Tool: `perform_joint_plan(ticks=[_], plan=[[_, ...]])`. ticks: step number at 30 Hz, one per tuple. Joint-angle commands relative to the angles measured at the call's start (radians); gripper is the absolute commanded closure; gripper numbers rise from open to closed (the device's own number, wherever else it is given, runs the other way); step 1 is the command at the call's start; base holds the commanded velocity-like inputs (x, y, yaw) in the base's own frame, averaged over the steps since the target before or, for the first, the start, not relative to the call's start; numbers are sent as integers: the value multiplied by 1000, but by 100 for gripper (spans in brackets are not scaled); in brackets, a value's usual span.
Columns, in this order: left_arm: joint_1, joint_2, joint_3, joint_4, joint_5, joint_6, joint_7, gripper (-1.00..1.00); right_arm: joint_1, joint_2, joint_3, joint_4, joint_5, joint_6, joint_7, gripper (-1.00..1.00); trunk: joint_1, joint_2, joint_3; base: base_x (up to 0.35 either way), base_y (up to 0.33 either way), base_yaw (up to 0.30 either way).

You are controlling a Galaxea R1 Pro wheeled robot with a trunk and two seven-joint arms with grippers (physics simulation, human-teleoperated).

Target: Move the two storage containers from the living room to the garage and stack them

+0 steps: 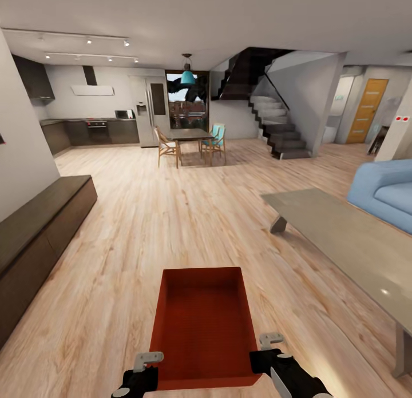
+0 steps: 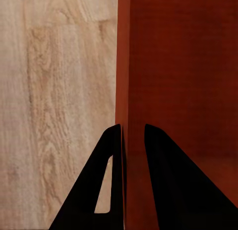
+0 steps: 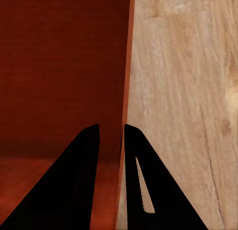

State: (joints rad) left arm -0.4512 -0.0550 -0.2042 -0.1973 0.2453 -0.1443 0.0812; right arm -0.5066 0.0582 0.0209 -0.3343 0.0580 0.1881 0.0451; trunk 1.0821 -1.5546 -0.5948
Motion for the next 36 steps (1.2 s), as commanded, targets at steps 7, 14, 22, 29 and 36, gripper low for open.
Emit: perform_joint_plan(ticks=[7,14,22,29,36], plan=[[0,11,3,-2,2,-4,12,100,-1,-1,-29,-2,23,7,-11,100,0,0,-1,279,204,0],[0,11,3,-2,2,-4,11,100,-1,-1,-29,-2,22,7,-11,100,0,0,-1,281,204,0],[0,11,3,-2,2,-4,12,100,-1,-1,-29,-2,22,7,-11,100,0,0,-1,282,204,0],[0,11,3,-1,2,-4,12,100,-1,-1,-29,-2,22,7,-11,100,0,0,-1,283,203,0],[0,11,3,-1,2,-4,12,100,-1,-1,-29,-2,22,7,-11,100,0,0,-1,283,203,0]])
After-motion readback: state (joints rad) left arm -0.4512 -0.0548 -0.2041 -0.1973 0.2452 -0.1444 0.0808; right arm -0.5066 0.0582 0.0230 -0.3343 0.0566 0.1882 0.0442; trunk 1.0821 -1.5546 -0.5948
